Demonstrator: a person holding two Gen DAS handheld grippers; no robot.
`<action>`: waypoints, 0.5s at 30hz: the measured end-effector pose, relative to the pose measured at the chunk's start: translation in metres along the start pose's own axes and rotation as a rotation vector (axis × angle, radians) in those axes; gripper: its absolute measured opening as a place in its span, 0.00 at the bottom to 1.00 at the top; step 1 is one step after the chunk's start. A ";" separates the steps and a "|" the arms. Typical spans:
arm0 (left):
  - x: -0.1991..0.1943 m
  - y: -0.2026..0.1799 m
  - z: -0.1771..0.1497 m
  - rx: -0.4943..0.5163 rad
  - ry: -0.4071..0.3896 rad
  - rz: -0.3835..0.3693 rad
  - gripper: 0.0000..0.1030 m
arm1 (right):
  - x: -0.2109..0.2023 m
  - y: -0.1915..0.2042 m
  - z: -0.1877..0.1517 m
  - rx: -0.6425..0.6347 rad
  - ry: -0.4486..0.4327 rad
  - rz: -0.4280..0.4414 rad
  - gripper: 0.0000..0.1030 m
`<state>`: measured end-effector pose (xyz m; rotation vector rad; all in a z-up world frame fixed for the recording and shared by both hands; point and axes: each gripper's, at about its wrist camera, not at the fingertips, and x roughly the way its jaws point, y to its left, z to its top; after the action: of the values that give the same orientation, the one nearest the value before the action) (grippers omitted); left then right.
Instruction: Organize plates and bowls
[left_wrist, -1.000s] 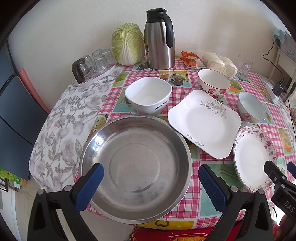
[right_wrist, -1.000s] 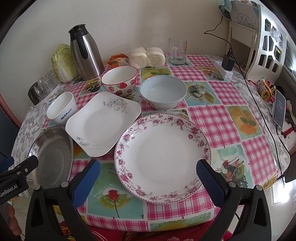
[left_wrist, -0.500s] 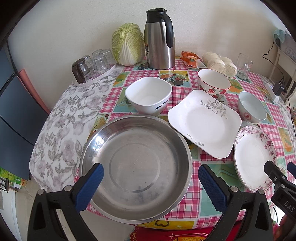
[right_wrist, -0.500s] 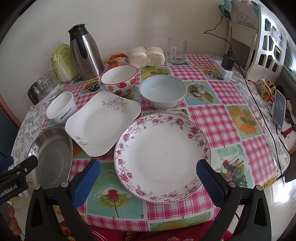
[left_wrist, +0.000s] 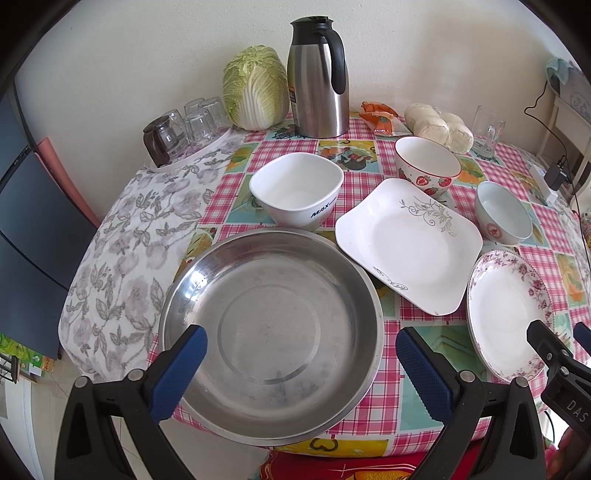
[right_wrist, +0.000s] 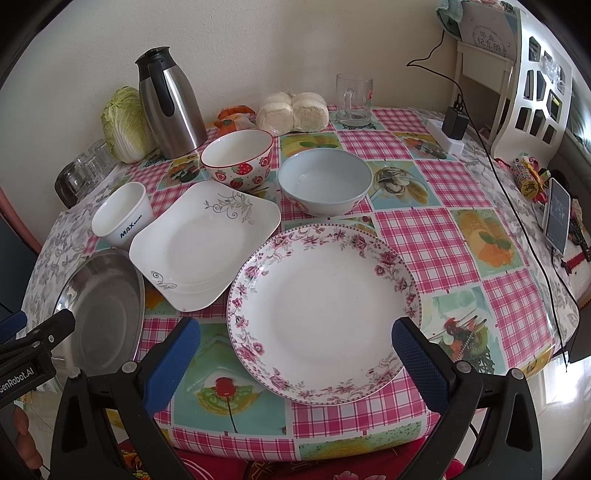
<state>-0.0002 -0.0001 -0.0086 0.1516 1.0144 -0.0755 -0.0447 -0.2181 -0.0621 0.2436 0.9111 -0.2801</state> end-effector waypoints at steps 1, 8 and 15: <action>0.000 0.000 0.000 0.000 0.000 0.000 1.00 | 0.000 0.000 0.000 0.000 0.000 0.000 1.00; 0.000 0.000 0.000 0.001 0.000 0.002 1.00 | 0.001 0.003 0.001 0.000 0.001 -0.001 1.00; 0.006 0.019 -0.002 -0.041 0.015 -0.032 1.00 | 0.006 0.015 0.000 -0.022 0.007 0.010 1.00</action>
<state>0.0041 0.0194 -0.0132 0.0983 1.0328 -0.0825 -0.0357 -0.2052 -0.0655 0.2283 0.9195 -0.2602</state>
